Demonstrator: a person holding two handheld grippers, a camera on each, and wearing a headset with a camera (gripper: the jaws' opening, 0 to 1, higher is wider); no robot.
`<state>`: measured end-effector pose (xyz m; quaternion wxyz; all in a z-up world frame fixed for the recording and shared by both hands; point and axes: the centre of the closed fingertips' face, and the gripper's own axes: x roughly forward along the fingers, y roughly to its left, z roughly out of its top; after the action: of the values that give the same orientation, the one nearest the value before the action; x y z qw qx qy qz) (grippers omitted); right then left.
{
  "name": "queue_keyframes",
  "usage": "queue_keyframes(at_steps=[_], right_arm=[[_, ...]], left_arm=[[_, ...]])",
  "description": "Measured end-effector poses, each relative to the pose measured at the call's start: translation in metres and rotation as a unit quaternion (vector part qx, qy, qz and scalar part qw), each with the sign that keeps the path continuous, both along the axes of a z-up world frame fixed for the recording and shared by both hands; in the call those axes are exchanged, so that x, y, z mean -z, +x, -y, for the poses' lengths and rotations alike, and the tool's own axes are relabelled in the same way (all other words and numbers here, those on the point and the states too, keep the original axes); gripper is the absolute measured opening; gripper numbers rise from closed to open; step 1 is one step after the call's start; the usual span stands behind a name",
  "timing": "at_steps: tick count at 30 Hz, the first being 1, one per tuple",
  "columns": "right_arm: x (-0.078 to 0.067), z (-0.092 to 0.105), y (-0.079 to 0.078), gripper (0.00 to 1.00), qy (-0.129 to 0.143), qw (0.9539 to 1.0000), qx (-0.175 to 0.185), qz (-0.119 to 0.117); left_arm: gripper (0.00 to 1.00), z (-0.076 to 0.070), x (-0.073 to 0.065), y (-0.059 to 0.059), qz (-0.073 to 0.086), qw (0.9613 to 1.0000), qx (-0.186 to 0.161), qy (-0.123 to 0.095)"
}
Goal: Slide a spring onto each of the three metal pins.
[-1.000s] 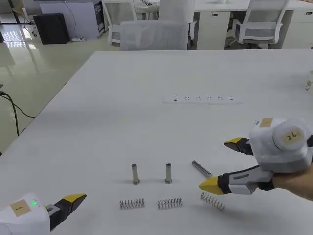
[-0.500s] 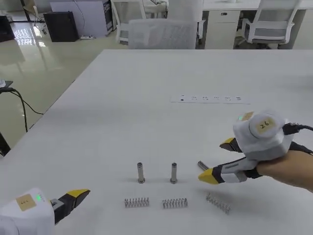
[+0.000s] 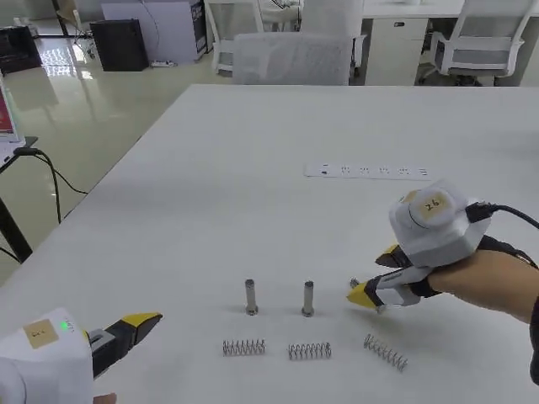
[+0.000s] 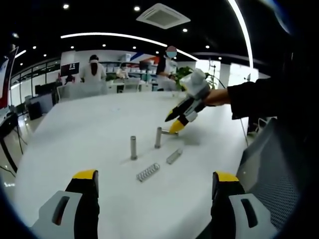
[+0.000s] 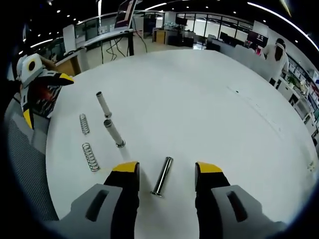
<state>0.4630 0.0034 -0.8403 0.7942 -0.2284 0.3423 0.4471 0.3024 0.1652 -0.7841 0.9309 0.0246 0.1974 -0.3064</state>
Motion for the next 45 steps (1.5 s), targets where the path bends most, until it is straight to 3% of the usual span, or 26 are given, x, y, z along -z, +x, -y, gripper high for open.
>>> queue_keyframes(at_steps=[9,26,45], right_arm=[[0.010,-0.004,0.001,0.27,-0.021,0.9996,0.004,-0.020],[0.019,-0.006,0.005,0.14,-0.043,0.9983,0.017,-0.036],[0.022,-0.008,0.006,0.06,-0.048,0.9966,0.038,-0.054]], left_arm=[[0.91,0.004,-0.013,-0.002,0.010,0.9999,0.005,-0.008],[0.90,0.015,-0.034,-0.009,0.023,0.9994,0.018,-0.018],[0.89,0.017,-0.032,-0.010,0.013,0.9994,0.017,-0.027]])
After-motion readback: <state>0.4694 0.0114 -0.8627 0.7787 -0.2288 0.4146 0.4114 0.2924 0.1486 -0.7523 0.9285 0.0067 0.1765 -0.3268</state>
